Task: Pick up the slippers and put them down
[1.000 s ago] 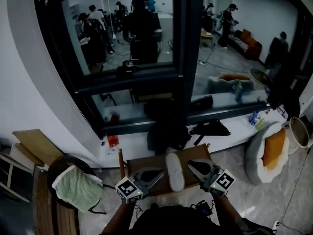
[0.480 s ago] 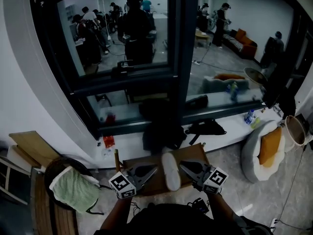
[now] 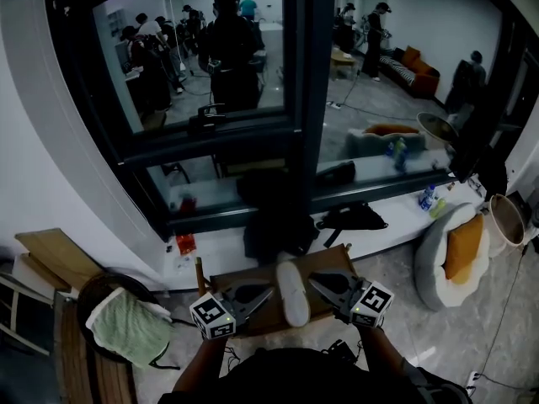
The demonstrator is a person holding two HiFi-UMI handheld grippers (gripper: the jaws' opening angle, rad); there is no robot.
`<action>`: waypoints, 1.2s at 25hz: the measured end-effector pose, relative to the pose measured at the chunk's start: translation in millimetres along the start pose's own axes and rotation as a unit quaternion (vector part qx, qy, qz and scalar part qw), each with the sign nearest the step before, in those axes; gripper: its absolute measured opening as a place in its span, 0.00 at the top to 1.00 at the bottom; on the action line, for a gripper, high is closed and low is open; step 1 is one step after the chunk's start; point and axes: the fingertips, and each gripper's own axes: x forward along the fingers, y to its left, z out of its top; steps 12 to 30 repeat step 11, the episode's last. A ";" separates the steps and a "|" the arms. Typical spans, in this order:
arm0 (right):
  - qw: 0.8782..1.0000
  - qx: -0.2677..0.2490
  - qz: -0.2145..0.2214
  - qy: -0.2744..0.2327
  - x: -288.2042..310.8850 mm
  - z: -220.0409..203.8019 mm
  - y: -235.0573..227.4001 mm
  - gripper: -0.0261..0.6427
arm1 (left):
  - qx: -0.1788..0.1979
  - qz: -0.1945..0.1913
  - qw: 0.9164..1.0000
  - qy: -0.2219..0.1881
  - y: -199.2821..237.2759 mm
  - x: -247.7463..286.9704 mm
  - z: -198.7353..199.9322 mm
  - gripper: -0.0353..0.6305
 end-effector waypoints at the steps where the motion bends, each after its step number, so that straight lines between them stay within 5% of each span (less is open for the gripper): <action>1: 1.000 0.001 0.002 0.000 -0.7 0.8 0.2 0.90 | -0.003 0.000 1.000 0.001 -0.1 1.6 -0.2 0.93; 30: 1.000 0.011 -0.013 0.002 -6.7 -5.2 -11.5 0.90 | -0.015 -0.019 1.000 -0.001 -8.9 9.5 -2.7 0.93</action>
